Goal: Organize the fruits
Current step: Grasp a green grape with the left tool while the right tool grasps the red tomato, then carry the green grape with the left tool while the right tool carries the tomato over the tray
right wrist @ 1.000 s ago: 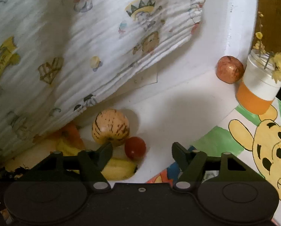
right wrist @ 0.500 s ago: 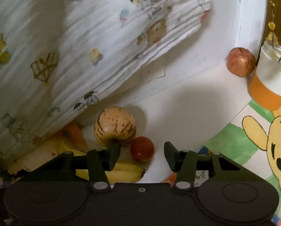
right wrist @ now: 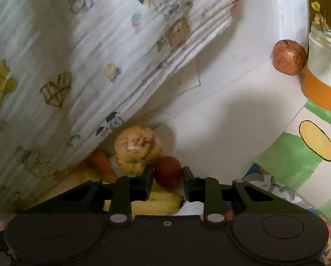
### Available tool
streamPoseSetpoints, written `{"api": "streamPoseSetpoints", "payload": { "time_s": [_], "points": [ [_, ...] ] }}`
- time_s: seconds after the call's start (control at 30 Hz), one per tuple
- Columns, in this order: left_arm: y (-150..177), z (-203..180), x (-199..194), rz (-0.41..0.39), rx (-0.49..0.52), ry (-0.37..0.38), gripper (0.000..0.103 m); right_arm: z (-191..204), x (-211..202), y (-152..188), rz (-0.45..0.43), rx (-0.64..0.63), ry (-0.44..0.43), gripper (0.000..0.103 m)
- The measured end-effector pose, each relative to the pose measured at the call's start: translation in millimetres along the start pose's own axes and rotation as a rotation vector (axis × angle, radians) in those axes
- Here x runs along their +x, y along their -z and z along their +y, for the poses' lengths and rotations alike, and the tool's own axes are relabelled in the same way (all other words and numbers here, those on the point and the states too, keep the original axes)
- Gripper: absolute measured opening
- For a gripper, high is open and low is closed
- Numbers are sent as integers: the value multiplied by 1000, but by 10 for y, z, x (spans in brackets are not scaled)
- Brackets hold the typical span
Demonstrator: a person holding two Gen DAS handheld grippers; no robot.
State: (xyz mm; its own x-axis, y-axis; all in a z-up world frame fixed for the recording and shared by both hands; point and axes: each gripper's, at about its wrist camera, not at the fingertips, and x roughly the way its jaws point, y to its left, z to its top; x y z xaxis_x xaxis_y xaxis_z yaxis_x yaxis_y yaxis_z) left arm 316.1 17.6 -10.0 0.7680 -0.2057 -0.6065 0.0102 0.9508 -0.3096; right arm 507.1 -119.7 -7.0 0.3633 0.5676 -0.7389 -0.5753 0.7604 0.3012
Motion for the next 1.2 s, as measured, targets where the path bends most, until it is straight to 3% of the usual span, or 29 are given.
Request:
{"api": "streamPoseSetpoints", "payload": {
  "time_s": [0.73, 1.2],
  "points": [
    [-7, 36, -119, -13, -37, -11, 27, 45, -174, 168, -91, -10, 18, 29],
    [-25, -128, -418, -70, -33, -4, 27, -16, -937, 465, -189, 50, -9, 29]
  ]
}}
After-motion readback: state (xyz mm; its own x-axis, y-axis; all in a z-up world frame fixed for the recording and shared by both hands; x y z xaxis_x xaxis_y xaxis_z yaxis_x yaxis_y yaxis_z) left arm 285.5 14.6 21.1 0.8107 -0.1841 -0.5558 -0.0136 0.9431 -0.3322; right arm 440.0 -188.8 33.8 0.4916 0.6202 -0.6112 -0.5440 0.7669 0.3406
